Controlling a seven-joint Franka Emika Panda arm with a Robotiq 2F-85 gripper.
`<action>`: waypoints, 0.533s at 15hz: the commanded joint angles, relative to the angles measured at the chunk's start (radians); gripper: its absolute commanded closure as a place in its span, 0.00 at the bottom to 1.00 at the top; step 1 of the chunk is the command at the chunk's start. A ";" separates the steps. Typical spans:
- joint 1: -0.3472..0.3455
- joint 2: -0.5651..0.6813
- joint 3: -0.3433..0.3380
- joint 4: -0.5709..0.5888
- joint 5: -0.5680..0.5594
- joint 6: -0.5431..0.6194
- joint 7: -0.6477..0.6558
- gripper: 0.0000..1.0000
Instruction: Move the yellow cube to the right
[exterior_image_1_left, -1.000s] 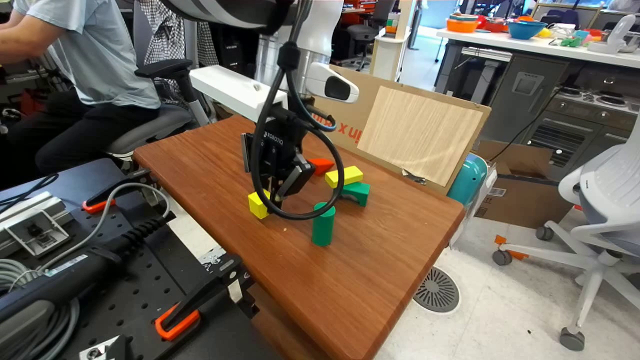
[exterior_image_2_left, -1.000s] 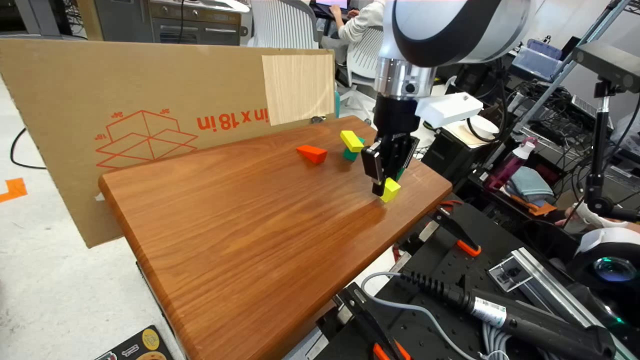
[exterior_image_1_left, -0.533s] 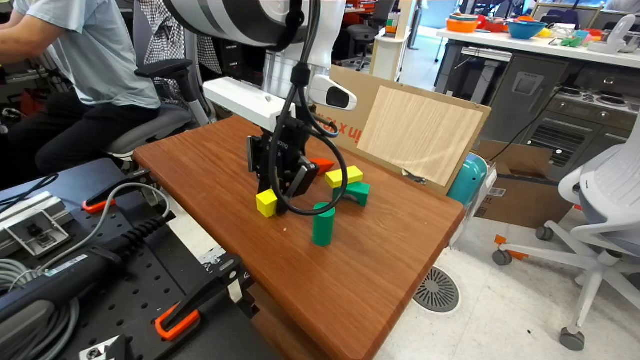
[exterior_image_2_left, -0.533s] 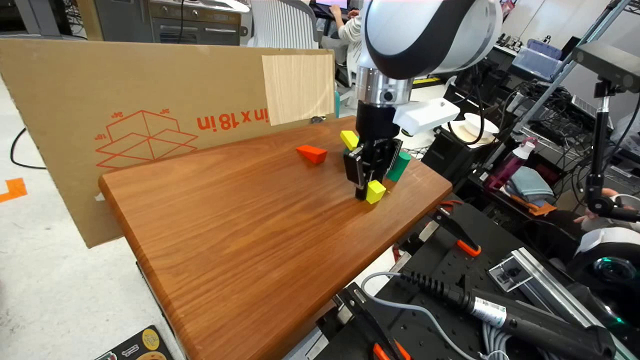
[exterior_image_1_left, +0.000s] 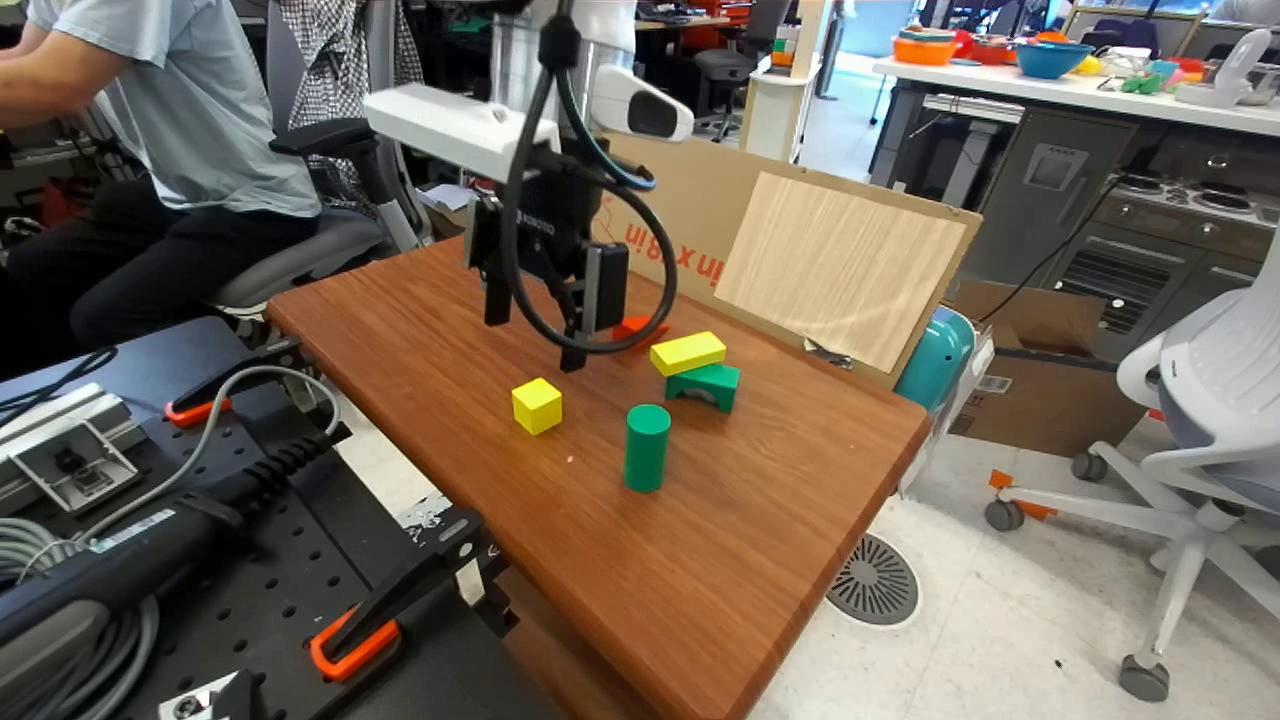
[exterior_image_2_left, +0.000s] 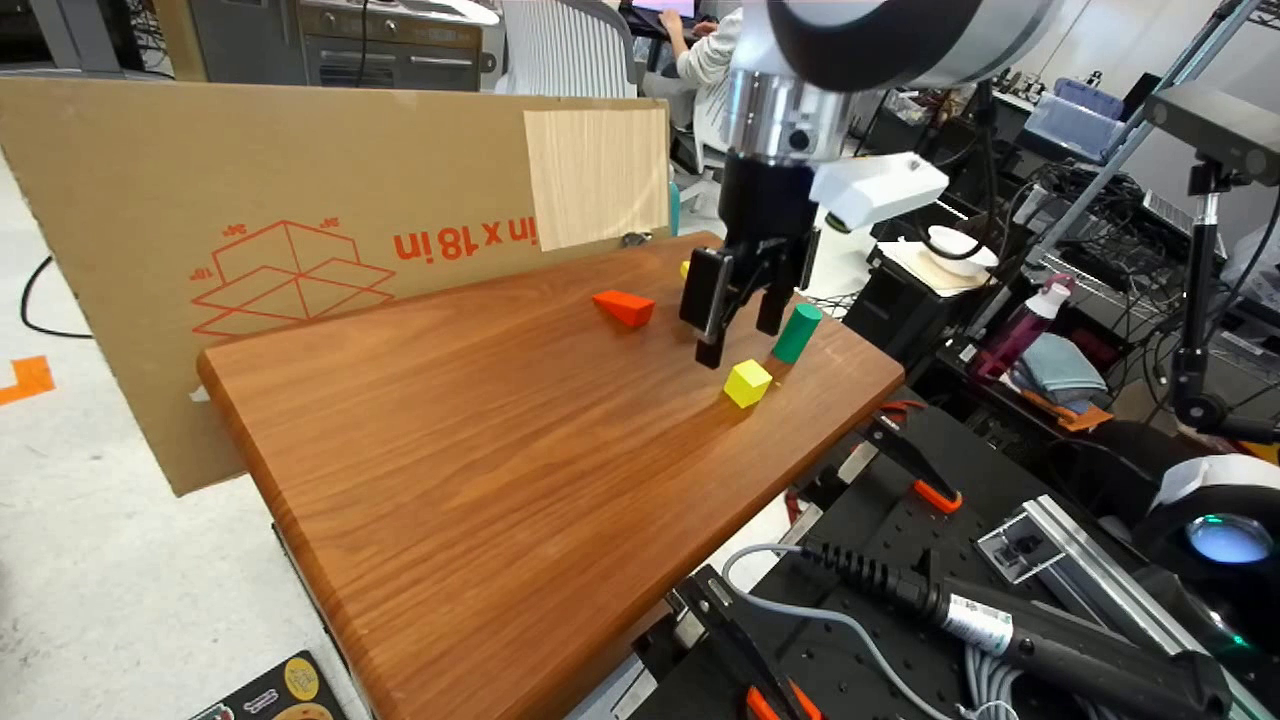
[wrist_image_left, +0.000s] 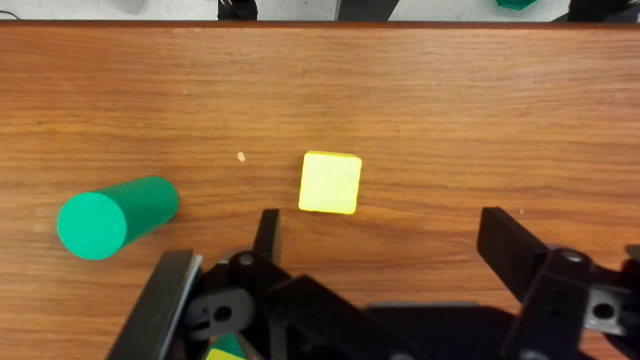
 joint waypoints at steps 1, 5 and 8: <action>-0.016 -0.251 0.011 -0.176 0.026 -0.012 -0.035 0.00; -0.008 -0.279 0.001 -0.177 0.021 -0.015 -0.022 0.00; -0.008 -0.321 0.001 -0.199 0.023 -0.023 -0.028 0.00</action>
